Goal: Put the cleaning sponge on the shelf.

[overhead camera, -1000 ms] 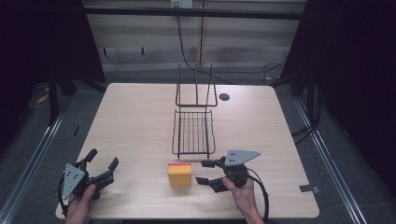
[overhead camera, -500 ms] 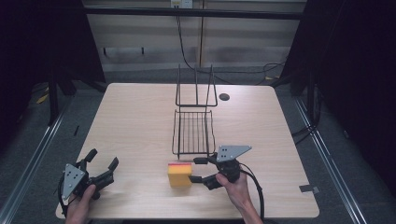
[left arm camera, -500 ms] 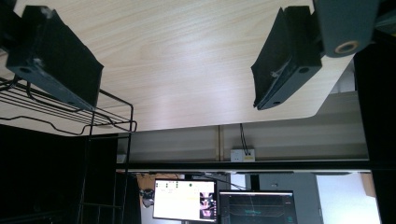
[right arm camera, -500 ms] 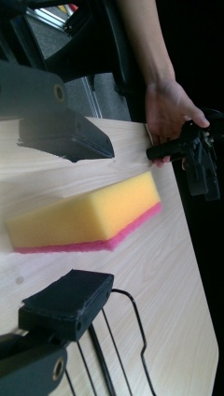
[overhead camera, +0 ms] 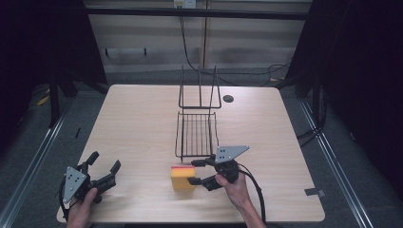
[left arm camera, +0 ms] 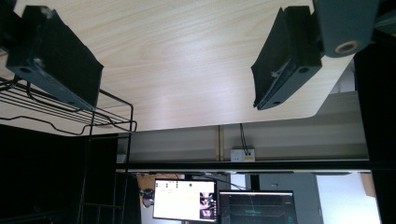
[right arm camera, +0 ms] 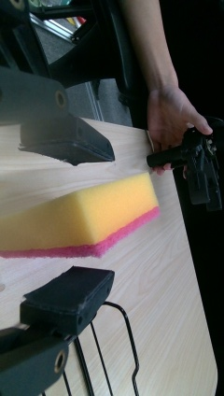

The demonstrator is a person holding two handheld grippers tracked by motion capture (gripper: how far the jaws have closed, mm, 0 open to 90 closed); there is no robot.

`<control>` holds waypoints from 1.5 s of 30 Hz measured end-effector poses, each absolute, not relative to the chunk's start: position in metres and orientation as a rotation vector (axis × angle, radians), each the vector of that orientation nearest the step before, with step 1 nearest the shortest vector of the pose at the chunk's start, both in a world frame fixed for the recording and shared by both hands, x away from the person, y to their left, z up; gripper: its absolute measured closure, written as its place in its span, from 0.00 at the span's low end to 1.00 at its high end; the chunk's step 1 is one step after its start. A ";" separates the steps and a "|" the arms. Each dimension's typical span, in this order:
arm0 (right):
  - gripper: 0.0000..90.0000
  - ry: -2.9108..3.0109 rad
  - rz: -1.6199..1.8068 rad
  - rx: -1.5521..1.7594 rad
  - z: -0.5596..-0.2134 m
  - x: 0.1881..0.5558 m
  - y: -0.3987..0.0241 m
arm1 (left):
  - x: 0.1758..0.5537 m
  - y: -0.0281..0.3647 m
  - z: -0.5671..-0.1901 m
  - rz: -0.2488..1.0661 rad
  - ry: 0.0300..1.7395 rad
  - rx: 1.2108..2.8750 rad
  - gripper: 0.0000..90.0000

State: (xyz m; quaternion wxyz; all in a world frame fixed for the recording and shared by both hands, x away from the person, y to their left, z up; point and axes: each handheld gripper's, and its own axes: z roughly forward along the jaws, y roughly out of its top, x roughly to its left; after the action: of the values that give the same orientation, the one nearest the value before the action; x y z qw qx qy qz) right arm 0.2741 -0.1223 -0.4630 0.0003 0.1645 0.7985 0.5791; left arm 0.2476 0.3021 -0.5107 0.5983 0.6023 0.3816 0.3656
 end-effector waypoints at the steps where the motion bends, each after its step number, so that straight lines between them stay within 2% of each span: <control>1: 0.44 2.511 1.827 0.510 -0.464 0.275 -0.122 | 0.248 0.302 -0.511 0.848 0.885 1.396 0.17; 14: 0.53 2.520 1.845 0.483 -0.471 0.281 -0.116 | 0.248 0.302 -0.511 0.848 0.885 1.396 0.17; 22: 0.63 2.517 1.852 0.445 -0.473 0.283 -0.112 | 0.248 0.302 -0.511 0.848 0.885 1.397 0.17; 45: 0.66 2.498 1.863 0.429 -0.463 0.281 -0.119 | 0.248 0.302 -0.511 0.848 0.885 1.397 0.17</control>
State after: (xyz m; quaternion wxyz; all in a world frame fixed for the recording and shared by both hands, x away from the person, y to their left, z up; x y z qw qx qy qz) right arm 0.2808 -0.1186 -0.4631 -0.0019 0.1364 0.7940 0.5924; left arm 0.2476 0.3020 -0.5107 0.5985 0.6021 0.3815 0.3657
